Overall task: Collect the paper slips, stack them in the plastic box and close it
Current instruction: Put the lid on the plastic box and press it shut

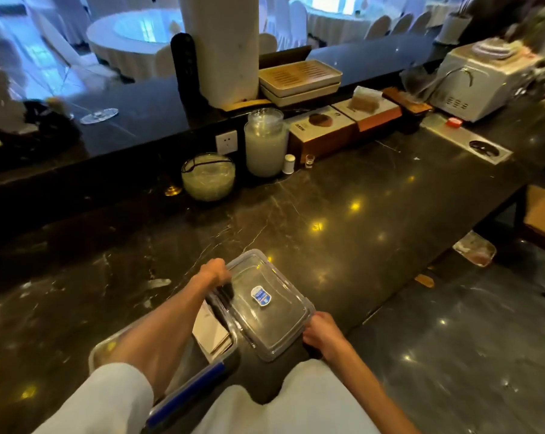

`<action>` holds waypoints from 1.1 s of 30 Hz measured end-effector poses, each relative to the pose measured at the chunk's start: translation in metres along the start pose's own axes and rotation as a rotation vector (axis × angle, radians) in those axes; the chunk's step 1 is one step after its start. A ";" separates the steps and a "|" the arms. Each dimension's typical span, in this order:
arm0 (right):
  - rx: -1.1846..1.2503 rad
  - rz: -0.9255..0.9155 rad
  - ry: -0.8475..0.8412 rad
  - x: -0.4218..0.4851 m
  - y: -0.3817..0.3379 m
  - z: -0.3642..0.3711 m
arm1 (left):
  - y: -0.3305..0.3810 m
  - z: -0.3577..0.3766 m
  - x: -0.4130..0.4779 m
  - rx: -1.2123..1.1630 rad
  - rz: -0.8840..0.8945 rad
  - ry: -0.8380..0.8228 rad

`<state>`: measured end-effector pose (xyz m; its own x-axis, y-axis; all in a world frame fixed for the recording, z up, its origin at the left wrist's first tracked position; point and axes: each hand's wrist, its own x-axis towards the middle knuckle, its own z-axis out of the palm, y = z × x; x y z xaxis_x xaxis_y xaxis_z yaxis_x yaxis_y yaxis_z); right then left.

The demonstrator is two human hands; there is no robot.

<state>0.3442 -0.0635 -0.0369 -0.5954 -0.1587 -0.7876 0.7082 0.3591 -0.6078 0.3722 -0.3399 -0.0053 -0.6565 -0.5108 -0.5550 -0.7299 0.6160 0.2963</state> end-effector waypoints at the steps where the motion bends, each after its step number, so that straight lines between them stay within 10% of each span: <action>1: 0.050 -0.024 0.027 0.002 -0.003 -0.004 | 0.004 -0.002 0.000 -0.029 0.023 0.023; 9: 0.285 -0.320 0.048 0.017 -0.061 -0.012 | 0.002 -0.026 -0.023 -0.411 0.184 0.304; 20: -0.160 -0.571 -0.321 -0.018 -0.067 0.117 | -0.142 -0.006 -0.147 -0.914 -0.196 0.766; 33: -0.523 -0.698 -0.375 -0.053 -0.006 0.145 | -0.177 0.072 -0.220 -0.787 -0.549 0.716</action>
<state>0.4265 -0.1904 -0.0068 -0.5949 -0.7455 -0.3004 -0.0753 0.4238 -0.9026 0.6599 -0.2935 0.0085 0.0045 -0.9624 -0.2716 -0.6984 -0.1974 0.6879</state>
